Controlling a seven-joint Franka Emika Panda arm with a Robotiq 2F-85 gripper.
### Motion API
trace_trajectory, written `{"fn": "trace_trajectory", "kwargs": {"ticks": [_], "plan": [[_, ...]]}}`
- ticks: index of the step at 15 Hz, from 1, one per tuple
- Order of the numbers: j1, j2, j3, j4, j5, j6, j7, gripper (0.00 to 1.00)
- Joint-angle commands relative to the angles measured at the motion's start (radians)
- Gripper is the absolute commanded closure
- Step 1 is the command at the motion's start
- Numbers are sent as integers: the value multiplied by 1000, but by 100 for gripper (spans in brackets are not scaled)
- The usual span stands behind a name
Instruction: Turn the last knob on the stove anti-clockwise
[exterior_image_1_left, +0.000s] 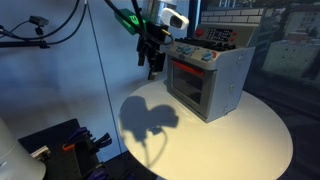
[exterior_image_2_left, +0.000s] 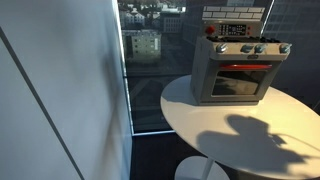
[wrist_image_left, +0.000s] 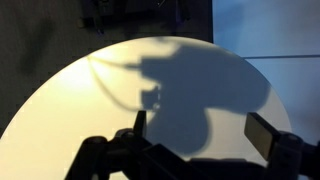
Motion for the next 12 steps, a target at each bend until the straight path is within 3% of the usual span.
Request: {"fn": "trace_trajectory", "kwargs": {"ticks": [1,12], "plan": [[-10,14,25,63,18,17,32,0],[-14,128,51,237,32,225,250,0]]}}
